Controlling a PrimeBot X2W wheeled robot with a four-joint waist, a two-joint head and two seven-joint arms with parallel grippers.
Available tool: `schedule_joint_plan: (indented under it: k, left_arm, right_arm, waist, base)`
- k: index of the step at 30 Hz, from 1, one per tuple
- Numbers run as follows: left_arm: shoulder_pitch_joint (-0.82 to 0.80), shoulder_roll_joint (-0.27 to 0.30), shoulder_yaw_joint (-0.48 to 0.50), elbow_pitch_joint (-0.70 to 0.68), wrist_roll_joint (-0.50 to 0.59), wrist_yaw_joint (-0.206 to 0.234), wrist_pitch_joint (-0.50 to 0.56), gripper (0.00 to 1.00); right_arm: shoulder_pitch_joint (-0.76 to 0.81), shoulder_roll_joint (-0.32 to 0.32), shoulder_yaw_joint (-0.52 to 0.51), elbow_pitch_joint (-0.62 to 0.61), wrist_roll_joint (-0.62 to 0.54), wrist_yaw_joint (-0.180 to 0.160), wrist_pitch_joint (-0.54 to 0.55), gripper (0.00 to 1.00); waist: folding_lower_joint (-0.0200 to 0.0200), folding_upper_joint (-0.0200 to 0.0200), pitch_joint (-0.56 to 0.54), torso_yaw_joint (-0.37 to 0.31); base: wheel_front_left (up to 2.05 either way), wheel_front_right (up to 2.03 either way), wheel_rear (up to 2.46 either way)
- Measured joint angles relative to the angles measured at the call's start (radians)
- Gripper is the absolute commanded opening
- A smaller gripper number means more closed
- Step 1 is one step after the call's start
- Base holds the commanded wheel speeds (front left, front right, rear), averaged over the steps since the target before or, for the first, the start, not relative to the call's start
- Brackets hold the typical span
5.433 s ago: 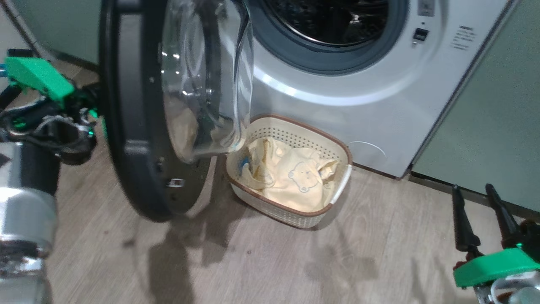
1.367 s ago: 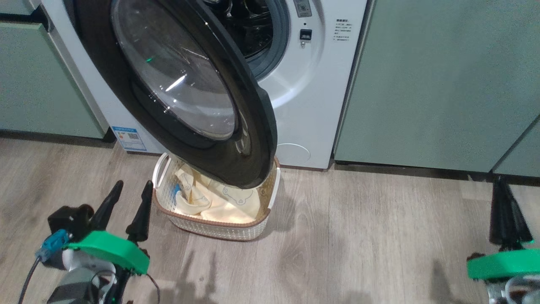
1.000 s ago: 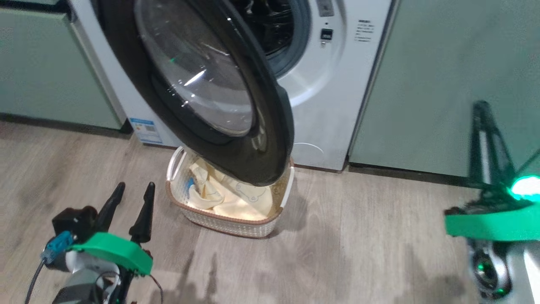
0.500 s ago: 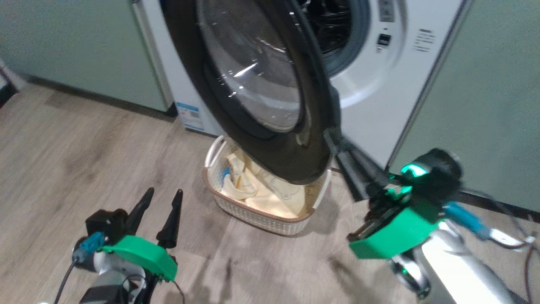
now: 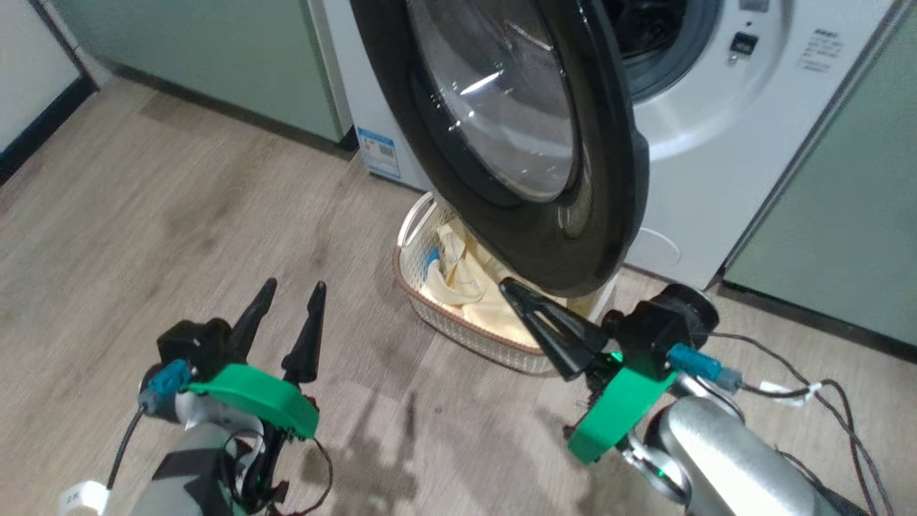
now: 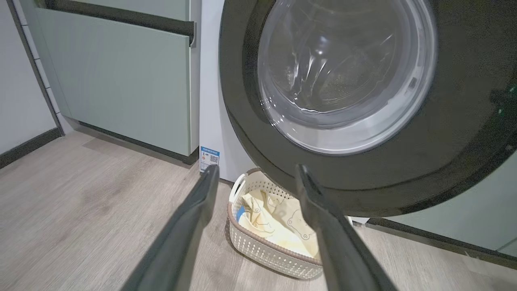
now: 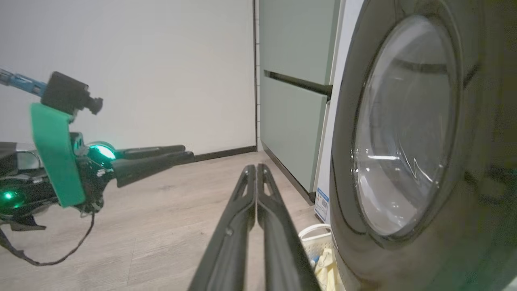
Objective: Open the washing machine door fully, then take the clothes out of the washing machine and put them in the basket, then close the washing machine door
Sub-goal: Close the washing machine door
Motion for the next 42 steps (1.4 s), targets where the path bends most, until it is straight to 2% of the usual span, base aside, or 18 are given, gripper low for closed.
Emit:
schedule_joint_plan:
  k: [7, 13, 20, 33, 42]
  left_arm:
    - [-0.01, -0.019, 0.006, -0.008, 0.0, 0.0, 0.0, 1.0]
    - [-0.048, -0.04, 0.005, -0.022, 0.0, 0.0, 0.0, 1.0]
    - [-0.079, -0.059, 0.002, -0.039, 0.0, 0.0, 0.0, 1.0]
    - [-0.102, -0.07, 0.007, -0.053, 0.002, 0.0, 0.0, 1.0]
    - [-0.144, -0.087, 0.007, -0.07, 0.01, 0.0, 0.0, 1.0]
  right_arm:
    - [-0.029, 0.01, -0.092, 0.11, -0.001, 0.0, 0.0, 0.0]
    - [-0.104, 0.012, -0.124, 0.171, -0.001, 0.0, 0.0, 0.0]
    - [-0.165, 0.015, -0.146, 0.197, 0.016, 0.0, 0.0, 0.0]
    - [-0.194, 0.024, -0.311, 0.248, 0.017, 0.0, 0.0, 0.0]
    - [-0.38, 0.026, -0.449, 0.352, -0.006, 0.0, 0.0, 0.0]
  waist:
    - [0.0, 0.0, 0.049, 0.003]
    - [0.0, 0.0, 0.096, 0.003]
    - [0.0001, 0.0, 0.146, 0.0]
    - [0.0, 0.0, 0.207, -0.018]
    - [0.0, 0.0, 0.286, -0.03]
  base:
    - [0.0, 0.0, 0.0]
    - [0.0, 0.0, 0.0]
    - [0.0, 0.0, 0.0]
    - [0.0, 0.0, 0.0]
    - [0.0, 0.0, 0.0]
